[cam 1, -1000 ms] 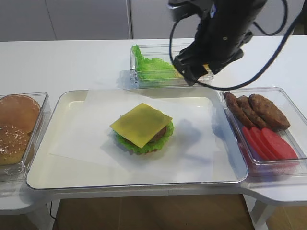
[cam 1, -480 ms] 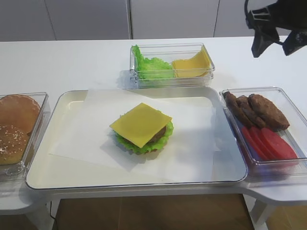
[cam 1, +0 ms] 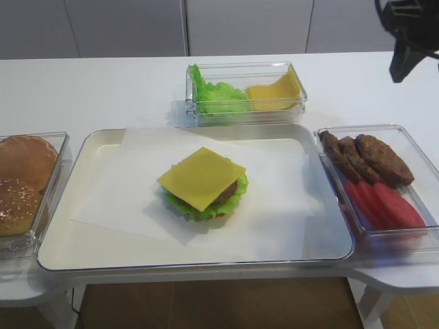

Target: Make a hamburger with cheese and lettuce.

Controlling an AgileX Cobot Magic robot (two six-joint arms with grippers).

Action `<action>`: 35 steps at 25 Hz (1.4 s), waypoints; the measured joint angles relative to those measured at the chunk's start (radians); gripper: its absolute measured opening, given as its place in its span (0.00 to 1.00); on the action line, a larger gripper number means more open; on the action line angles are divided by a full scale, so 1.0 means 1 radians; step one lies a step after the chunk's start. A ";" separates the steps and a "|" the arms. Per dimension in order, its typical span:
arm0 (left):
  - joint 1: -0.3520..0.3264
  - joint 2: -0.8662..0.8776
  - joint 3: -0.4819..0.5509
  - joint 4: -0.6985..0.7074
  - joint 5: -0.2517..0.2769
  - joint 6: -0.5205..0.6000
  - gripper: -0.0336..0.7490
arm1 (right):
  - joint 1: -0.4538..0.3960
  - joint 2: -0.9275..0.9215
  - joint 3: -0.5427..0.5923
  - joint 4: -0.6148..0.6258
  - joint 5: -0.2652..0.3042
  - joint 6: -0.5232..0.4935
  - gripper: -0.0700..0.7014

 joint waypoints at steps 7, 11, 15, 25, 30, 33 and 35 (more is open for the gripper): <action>0.000 0.000 0.000 0.000 0.000 0.000 0.50 | 0.000 -0.137 0.065 -0.009 0.004 0.016 0.70; 0.000 0.000 0.000 0.000 0.000 0.000 0.50 | 0.000 -0.250 0.195 -0.007 0.008 0.019 0.70; 0.000 0.000 0.000 0.000 0.000 0.000 0.50 | 0.000 -0.407 0.326 -0.007 0.010 0.023 0.70; 0.000 0.000 0.000 0.000 0.000 0.000 0.50 | 0.000 -0.837 0.570 0.012 0.023 0.023 0.70; 0.000 0.000 0.000 0.000 0.000 0.000 0.50 | 0.000 -1.067 0.644 0.022 0.031 0.023 0.70; 0.000 0.000 0.000 0.000 0.000 0.000 0.50 | 0.000 -1.194 0.676 0.022 0.033 0.019 0.70; 0.000 0.000 0.000 0.000 0.000 0.000 0.50 | 0.000 -1.262 0.692 0.024 0.035 0.018 0.70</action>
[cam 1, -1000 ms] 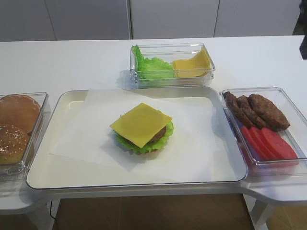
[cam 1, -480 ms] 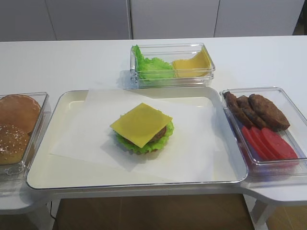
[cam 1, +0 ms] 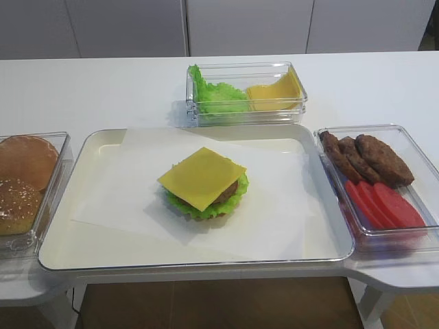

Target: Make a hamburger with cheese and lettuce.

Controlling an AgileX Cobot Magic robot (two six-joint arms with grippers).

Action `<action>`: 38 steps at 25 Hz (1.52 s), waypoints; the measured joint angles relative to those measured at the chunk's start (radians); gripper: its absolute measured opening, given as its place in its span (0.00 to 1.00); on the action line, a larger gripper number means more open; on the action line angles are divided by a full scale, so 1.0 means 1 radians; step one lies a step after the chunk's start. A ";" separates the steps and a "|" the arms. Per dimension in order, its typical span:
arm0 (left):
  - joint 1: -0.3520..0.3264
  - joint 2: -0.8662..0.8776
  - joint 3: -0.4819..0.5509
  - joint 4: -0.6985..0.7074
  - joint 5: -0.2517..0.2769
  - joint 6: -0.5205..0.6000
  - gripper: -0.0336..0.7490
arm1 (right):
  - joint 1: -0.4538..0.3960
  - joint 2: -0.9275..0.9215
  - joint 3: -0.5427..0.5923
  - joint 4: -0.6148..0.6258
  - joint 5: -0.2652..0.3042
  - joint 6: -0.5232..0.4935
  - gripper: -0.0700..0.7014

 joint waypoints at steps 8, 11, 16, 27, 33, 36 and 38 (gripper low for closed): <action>0.000 0.000 0.000 0.000 0.000 0.000 0.50 | 0.000 -0.192 0.093 -0.022 0.010 -0.014 0.70; 0.000 0.000 0.000 0.000 0.000 0.000 0.50 | 0.000 -0.210 0.135 -0.039 0.010 -0.048 0.70; 0.000 0.000 0.000 0.000 0.000 0.000 0.50 | 0.000 -0.212 0.203 -0.032 -0.016 -0.067 0.70; 0.000 0.000 0.000 0.000 0.000 0.000 0.50 | 0.000 -0.212 0.256 -0.011 -0.141 -0.133 0.70; 0.000 0.000 0.000 0.000 0.000 0.000 0.50 | 0.000 -0.212 0.256 -0.011 -0.142 -0.133 0.70; 0.000 0.000 0.000 0.000 0.000 0.000 0.50 | 0.000 -0.212 0.256 -0.009 -0.142 -0.133 0.70; 0.000 0.000 0.000 0.000 0.000 0.000 0.50 | 0.000 -0.212 0.256 0.000 -0.142 -0.133 0.70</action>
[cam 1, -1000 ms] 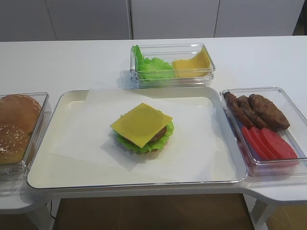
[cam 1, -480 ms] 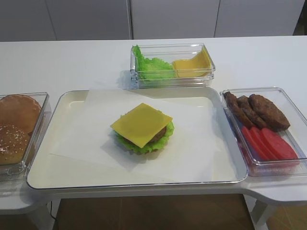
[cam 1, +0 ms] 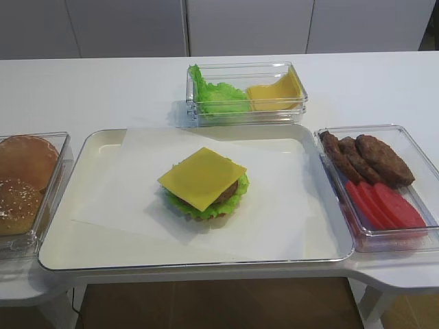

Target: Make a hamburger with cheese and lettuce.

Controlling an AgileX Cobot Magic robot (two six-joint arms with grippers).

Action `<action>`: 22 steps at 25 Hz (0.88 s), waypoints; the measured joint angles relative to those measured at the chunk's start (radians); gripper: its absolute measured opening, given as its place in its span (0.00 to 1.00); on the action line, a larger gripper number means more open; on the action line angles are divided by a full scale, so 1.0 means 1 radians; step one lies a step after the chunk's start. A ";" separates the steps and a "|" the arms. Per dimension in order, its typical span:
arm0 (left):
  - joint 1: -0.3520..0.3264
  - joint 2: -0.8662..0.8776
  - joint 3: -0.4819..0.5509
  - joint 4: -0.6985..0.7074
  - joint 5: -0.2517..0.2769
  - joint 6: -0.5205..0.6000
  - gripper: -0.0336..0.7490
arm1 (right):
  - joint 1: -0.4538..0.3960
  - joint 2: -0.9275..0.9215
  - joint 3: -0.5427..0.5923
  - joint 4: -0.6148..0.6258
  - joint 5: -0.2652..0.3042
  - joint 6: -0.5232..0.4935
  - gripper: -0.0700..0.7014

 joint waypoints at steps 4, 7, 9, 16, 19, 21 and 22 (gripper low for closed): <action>0.000 0.000 0.000 0.000 0.000 0.000 0.50 | 0.000 0.000 0.000 0.004 0.000 0.000 0.70; 0.000 0.000 0.000 0.000 0.000 0.000 0.50 | 0.000 0.000 0.000 0.004 0.000 0.000 0.70; 0.000 0.000 0.000 0.000 0.000 0.000 0.50 | -0.007 0.000 0.000 0.004 -0.001 0.000 0.70; 0.000 0.000 0.000 0.000 0.000 0.000 0.50 | -0.086 0.000 0.000 0.004 -0.002 0.000 0.70; 0.000 0.000 0.000 0.000 0.000 0.000 0.50 | -0.090 0.000 0.000 0.005 -0.002 0.000 0.70; 0.000 0.000 0.000 0.000 0.000 0.000 0.50 | -0.090 0.000 0.000 0.005 -0.002 0.000 0.70; 0.000 0.000 0.000 0.000 0.000 0.000 0.50 | -0.090 0.000 0.000 0.005 -0.002 0.000 0.70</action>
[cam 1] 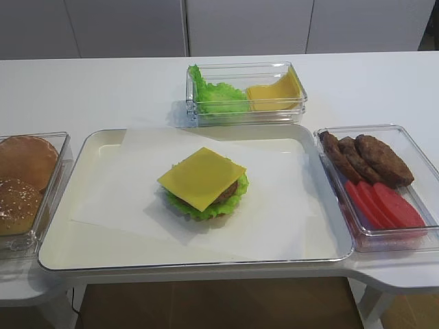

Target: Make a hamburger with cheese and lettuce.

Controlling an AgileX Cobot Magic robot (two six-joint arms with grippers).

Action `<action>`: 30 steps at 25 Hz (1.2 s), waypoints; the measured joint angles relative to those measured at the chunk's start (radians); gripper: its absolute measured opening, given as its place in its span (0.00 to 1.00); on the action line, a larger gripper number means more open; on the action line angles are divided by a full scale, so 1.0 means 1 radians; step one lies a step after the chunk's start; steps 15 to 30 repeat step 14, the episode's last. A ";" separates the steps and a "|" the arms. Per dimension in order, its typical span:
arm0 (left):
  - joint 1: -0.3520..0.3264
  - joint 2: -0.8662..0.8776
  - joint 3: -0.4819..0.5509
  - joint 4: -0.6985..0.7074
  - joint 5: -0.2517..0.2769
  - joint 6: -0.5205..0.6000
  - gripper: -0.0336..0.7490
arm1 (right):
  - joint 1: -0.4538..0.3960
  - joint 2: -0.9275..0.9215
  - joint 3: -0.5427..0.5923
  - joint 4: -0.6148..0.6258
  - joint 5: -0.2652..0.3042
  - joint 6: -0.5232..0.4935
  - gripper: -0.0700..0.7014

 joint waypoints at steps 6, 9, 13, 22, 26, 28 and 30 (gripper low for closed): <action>0.000 0.000 0.000 0.000 0.000 0.000 0.50 | 0.000 0.000 0.000 0.000 0.000 0.000 0.70; 0.000 0.000 0.000 0.000 0.000 0.000 0.50 | 0.000 0.000 0.000 0.002 0.000 0.000 0.70; 0.000 0.000 0.000 0.000 0.000 0.000 0.50 | 0.000 0.000 0.000 0.002 0.000 0.000 0.70; 0.000 0.000 0.000 0.000 0.000 0.000 0.50 | 0.000 0.000 0.000 0.002 0.000 0.000 0.70; 0.000 0.000 0.000 0.000 0.000 0.000 0.50 | 0.000 0.000 0.000 0.002 0.000 0.000 0.70; 0.000 0.000 0.000 0.000 0.000 0.000 0.50 | 0.000 0.000 0.000 0.002 0.000 0.000 0.70; 0.000 0.000 0.000 0.000 0.000 0.000 0.50 | 0.000 0.000 0.000 0.002 0.000 0.000 0.70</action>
